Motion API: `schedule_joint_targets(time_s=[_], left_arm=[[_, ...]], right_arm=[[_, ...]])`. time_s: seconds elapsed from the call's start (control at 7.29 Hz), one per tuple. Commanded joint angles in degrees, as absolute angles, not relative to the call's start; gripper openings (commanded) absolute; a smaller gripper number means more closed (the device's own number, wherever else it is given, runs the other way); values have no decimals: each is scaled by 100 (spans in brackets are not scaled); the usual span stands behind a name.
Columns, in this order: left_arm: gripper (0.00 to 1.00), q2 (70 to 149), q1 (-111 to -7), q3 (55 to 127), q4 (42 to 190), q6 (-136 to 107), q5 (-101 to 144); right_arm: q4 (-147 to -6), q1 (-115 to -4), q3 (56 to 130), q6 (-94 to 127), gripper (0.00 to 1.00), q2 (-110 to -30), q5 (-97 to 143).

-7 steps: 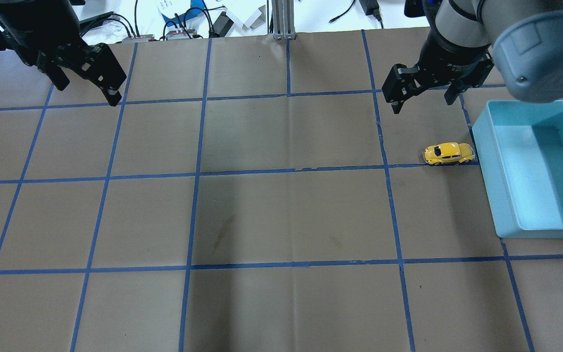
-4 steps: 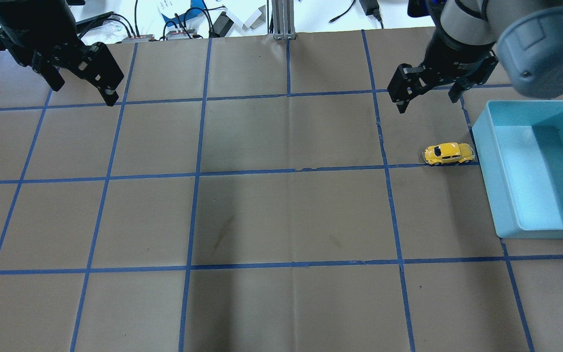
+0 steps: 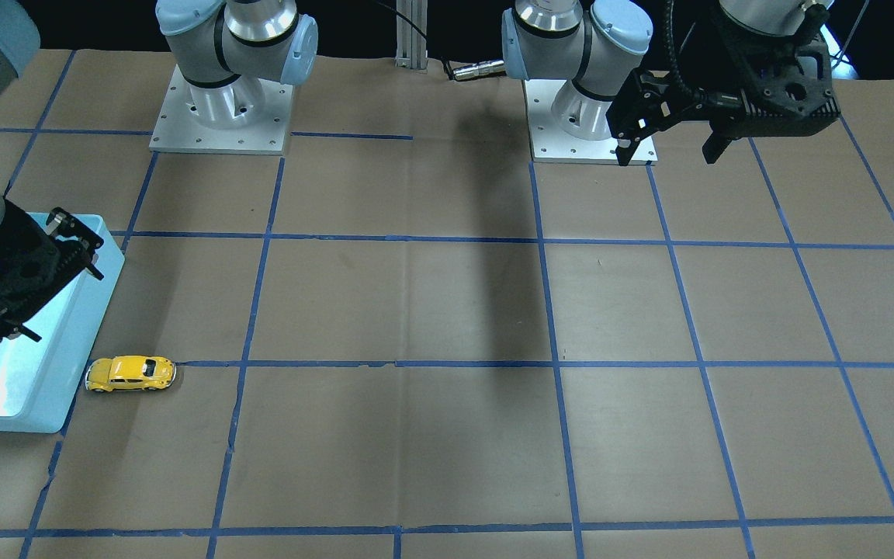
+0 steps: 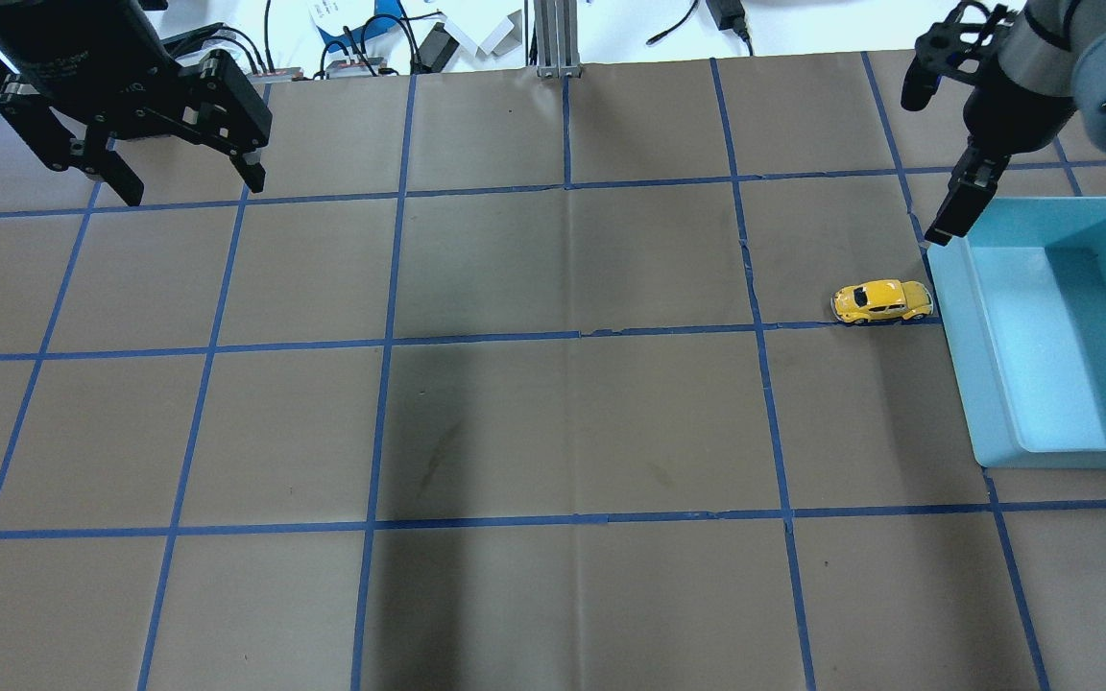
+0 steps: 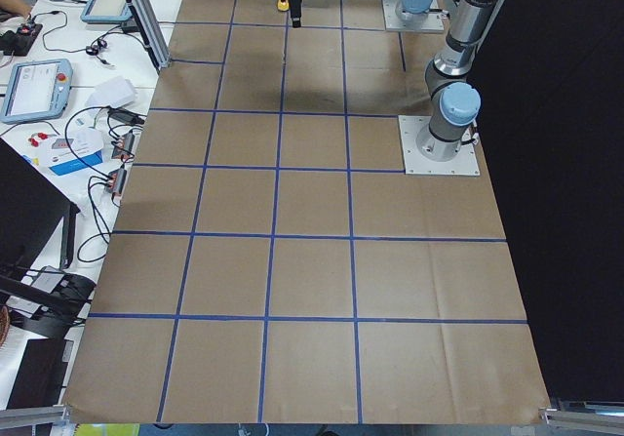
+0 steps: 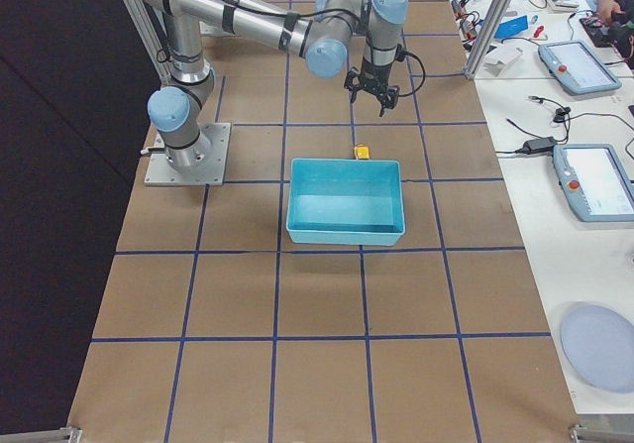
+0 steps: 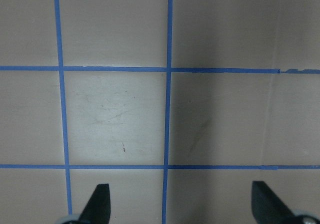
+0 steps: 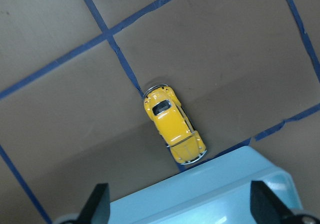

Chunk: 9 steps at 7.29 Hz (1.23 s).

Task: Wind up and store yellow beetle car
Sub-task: 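Lower the right gripper onto the car beside the bin and grasp it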

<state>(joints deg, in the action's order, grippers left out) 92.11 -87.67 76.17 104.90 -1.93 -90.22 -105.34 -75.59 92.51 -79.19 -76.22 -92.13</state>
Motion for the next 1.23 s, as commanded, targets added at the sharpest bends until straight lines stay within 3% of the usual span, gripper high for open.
schedule_joint_targets(time_s=[0.0, 0.27, 0.82, 0.96, 1.1], left_arm=[[100, 9185, -8789, 7611, 10485, -237, -9018], [100, 9211, -8789, 7603, 10485, -237, -9009], [100, 9343, -8807, 7681, 10293, -290, -9009], [100, 9360, -8781, 7682, 10292, -194, -8913], [100, 9395, -8763, 7699, 10179, -54, -8903]], right_arm=[[-11806, -7541, 9682, -9488, 100, -7033, -9325], [-13588, -7541, 10805, -10534, 99, -6943, -9282], [-13799, -7515, 11135, -10713, 93, -6698, -9132], [-13895, -7515, 11153, -10714, 83, -6671, -9019], [-13974, -7515, 11145, -10714, 53, -6662, -9009]])
